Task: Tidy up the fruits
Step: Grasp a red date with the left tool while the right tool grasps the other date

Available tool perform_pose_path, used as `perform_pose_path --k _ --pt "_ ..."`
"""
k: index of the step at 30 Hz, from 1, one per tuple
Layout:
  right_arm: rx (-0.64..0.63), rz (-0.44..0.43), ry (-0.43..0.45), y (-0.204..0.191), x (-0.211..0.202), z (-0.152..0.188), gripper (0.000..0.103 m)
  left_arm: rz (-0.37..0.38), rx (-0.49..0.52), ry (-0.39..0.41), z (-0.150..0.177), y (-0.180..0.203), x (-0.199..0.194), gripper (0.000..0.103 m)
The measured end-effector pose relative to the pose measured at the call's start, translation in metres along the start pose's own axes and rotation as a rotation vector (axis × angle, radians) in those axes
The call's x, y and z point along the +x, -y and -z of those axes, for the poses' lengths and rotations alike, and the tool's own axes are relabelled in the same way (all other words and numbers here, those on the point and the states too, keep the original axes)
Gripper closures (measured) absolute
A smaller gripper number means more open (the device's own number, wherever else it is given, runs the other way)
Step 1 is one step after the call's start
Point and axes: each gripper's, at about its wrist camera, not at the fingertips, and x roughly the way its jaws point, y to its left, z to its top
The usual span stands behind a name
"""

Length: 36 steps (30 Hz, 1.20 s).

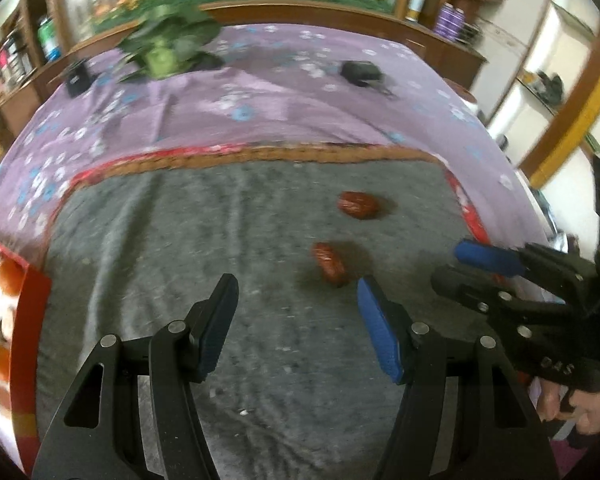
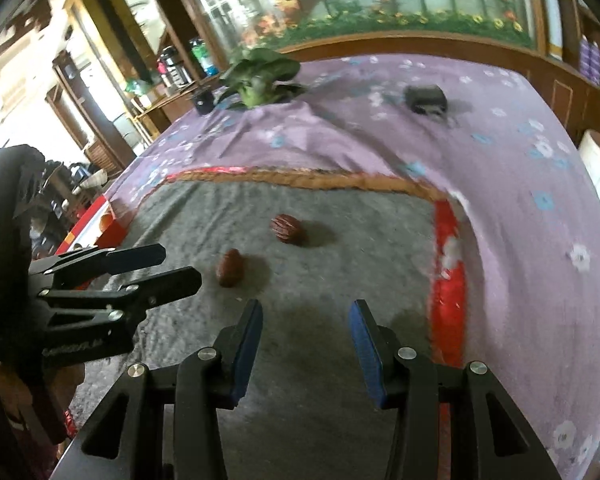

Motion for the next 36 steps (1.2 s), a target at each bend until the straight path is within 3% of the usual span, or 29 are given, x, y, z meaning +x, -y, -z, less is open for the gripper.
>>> perform_pose_path --k 8,14,22,24,26,29,32,36 --pt "-0.005 -0.033 0.012 0.002 -0.002 0.0 0.059 0.062 0.296 -0.02 -0.004 0.017 0.012 0.041" --pt "0.0 -0.044 0.004 0.004 0.001 0.0 0.059 0.099 0.443 -0.05 -0.003 0.023 0.023 0.041" --pt "0.004 -0.05 -0.001 0.006 0.004 0.001 0.058 0.162 0.451 -0.079 -0.011 0.016 0.035 0.045" --pt "0.001 -0.049 -0.002 0.006 0.004 0.001 0.058 0.17 0.45 -0.079 -0.013 0.014 0.035 0.05" --pt "0.0 -0.048 -0.002 0.005 0.005 0.001 0.058 0.165 0.44 -0.075 -0.018 0.011 0.036 0.065" --pt "-0.006 -0.043 -0.004 0.004 0.004 0.001 0.058 0.169 0.425 -0.076 -0.02 0.006 0.036 0.077" --pt "-0.015 -0.047 -0.004 0.0 0.003 0.0 0.058 0.145 0.438 -0.058 -0.016 0.008 0.034 0.077" --pt "-0.086 -0.031 0.005 -0.015 0.001 -0.009 0.058 0.136 0.374 -0.054 -0.015 0.004 0.032 0.077"
